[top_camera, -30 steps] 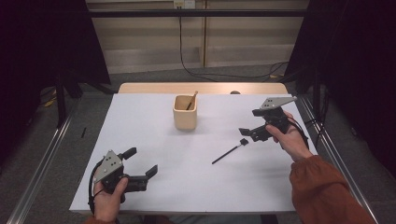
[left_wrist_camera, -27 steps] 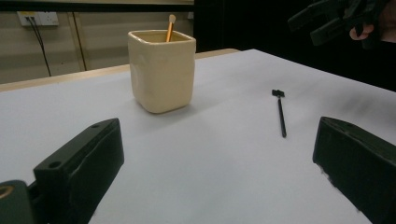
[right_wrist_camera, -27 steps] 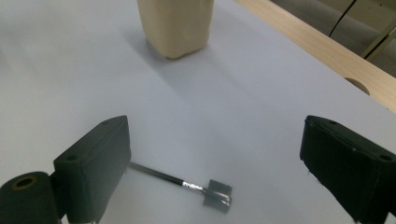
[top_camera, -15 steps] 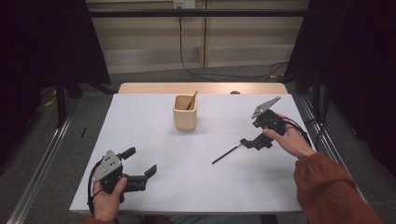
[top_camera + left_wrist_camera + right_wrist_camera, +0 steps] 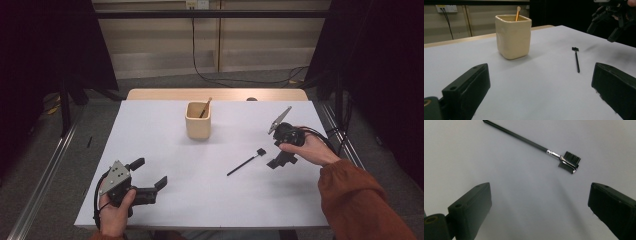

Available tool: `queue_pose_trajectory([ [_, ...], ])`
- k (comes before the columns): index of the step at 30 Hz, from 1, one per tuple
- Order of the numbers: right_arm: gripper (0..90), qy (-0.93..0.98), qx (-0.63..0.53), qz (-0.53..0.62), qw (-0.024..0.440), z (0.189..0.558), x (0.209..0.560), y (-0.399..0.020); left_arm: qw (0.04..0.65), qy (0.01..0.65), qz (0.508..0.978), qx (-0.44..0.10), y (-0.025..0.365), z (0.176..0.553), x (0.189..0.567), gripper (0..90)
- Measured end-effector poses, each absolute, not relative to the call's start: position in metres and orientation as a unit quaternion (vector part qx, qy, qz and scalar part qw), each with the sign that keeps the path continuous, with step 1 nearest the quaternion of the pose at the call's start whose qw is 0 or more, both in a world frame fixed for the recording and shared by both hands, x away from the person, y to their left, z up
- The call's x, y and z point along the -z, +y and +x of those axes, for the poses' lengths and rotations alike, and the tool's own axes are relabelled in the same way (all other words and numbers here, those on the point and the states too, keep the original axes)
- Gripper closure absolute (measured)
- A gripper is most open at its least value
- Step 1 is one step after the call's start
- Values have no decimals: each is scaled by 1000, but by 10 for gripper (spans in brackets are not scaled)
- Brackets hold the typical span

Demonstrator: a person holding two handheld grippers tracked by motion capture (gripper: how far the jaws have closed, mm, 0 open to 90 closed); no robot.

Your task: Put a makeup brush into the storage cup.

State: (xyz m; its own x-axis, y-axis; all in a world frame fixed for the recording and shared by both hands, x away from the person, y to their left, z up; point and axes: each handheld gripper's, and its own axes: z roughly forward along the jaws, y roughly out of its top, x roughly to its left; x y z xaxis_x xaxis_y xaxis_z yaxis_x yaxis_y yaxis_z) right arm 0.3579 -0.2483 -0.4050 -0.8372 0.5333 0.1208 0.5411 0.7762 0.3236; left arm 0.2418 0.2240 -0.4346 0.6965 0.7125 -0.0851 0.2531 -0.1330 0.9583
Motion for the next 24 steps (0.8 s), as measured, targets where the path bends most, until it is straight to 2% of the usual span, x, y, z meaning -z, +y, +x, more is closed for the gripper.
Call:
queue_pose_trajectory([
  [6,62,-949,149,-277,30,362,408,-248,569,330,726,-201,222,242,434,19],
  [13,119,-957,151,-245,25,367,408,-240,565,328,730,-204,223,242,434,19],
  [24,140,-977,115,-179,18,375,415,-214,561,328,732,-206,223,241,435,19],
])
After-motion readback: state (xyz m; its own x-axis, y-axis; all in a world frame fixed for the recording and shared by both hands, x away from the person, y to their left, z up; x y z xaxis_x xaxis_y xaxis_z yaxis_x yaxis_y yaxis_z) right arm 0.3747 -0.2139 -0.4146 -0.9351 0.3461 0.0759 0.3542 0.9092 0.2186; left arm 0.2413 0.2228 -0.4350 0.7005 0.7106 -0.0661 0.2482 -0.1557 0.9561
